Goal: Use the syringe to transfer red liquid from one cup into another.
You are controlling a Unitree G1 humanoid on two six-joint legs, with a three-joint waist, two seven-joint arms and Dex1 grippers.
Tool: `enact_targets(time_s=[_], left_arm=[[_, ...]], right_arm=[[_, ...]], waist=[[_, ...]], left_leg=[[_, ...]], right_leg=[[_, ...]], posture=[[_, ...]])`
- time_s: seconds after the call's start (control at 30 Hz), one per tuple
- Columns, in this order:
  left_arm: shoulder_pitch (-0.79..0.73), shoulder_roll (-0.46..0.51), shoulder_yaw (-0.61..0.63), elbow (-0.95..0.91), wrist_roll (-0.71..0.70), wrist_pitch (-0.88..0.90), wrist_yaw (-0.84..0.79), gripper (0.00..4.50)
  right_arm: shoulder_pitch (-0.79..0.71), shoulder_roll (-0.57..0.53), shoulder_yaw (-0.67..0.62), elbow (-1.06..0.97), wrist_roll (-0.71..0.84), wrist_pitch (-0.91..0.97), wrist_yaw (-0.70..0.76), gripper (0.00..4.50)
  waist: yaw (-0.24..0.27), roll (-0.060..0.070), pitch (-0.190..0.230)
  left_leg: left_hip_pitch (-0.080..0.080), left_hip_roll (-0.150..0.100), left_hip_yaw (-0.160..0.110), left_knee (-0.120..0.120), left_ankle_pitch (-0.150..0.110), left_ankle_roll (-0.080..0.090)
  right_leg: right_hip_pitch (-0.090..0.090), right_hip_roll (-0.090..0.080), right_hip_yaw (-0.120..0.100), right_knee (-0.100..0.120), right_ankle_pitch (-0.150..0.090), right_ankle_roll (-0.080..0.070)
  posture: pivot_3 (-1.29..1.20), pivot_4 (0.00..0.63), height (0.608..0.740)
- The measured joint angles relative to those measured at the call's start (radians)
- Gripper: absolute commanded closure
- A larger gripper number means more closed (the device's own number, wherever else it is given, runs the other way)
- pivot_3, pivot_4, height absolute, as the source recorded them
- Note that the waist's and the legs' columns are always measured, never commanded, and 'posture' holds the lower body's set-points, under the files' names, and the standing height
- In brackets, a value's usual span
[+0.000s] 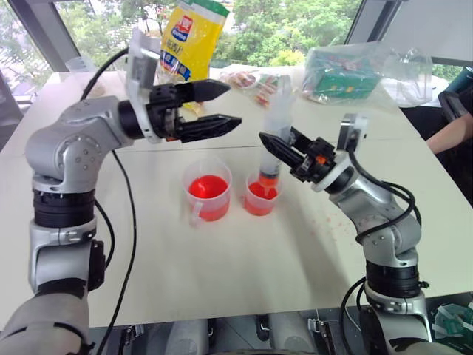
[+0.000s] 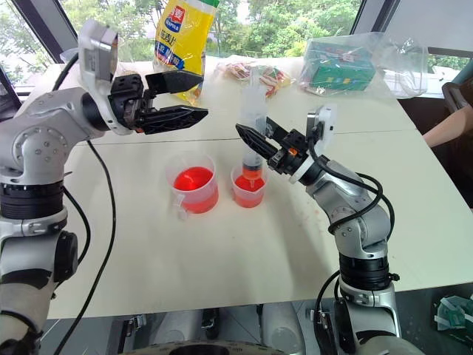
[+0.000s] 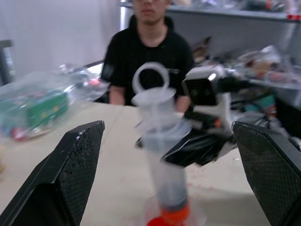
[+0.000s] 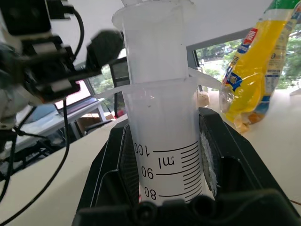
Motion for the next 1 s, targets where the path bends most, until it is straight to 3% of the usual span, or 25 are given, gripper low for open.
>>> enact_targets(time_s=[0.87,1.0], left_arm=[[-0.11,-0.158,-0.12,0.11,0.061,-0.019,-0.059,0.03],[-0.12,-0.172,-0.128,0.141,0.088,-0.039,-0.062,1.3]], right_arm=[[0.004,0.001,0.039,0.016,-0.04,-0.029,0.005,3.15],[0.008,0.001,0.041,0.016,-0.046,-0.029,0.005,3.15]], waist=[[0.002,0.0,0.0],[0.003,0.0,0.0]], left_leg=[[0.0,0.0,0.0,0.0,0.0,0.0],[0.0,0.0,0.0,0.0,0.0,0.0]], right_leg=[[0.0,0.0,0.0,0.0,0.0,0.0],[0.0,0.0,0.0,0.0,0.0,0.0]], posture=[[0.0,0.15,0.74],[0.0,0.15,0.74]])
